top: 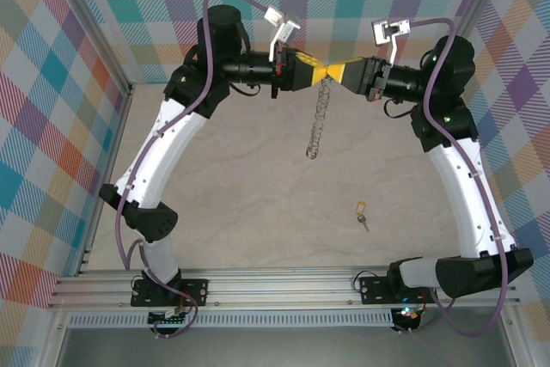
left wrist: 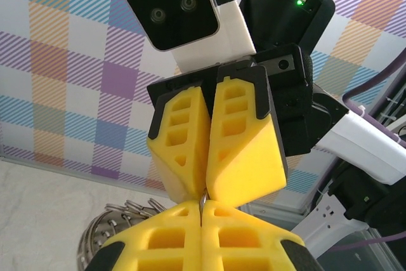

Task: Put the keys on the keyring

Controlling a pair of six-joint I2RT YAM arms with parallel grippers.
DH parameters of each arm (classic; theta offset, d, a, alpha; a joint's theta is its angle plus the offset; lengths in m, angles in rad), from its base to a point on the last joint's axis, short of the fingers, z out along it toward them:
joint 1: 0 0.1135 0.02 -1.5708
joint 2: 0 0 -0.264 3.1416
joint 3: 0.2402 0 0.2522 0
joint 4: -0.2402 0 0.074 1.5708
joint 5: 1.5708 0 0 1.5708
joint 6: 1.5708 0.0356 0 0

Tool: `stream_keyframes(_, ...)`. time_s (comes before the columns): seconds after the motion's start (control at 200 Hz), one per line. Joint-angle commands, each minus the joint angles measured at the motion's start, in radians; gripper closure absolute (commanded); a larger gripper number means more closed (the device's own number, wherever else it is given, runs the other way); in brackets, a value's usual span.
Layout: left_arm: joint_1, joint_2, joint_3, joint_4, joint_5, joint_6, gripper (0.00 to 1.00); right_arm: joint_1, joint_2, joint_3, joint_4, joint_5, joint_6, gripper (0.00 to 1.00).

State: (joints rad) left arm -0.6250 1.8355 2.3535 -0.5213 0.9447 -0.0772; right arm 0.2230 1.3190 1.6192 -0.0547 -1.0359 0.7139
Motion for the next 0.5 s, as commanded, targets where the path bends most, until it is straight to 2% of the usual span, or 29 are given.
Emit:
stream_keyframes(0.0, -0.013, 0.011, 0.043, 0.061, -0.002, -0.009, 1.00, 0.019, -0.017, -0.022, -0.026, -0.029, -0.033, 1.00)
stream_keyframes(0.155, -0.013, 0.013, 0.052, 0.055, -0.034, -0.022, 0.99, 0.020, -0.029, -0.044, -0.026, 0.009, -0.046, 1.00)
stream_keyframes(0.225, -0.011, 0.004, 0.052, 0.033, -0.085, -0.022, 0.84, 0.016, -0.040, -0.060, 0.004, 0.042, -0.042, 1.00)
stream_keyframes(0.335, -0.003, -0.015, 0.048, -0.001, -0.205, -0.045, 0.68, 0.012, -0.040, -0.059, 0.048, 0.064, -0.022, 1.00)
stream_keyframes(0.495, 0.026, -0.062, -0.035, 0.091, -0.241, -0.192, 0.61, 0.010, -0.041, -0.050, 0.103, 0.092, 0.013, 1.00)
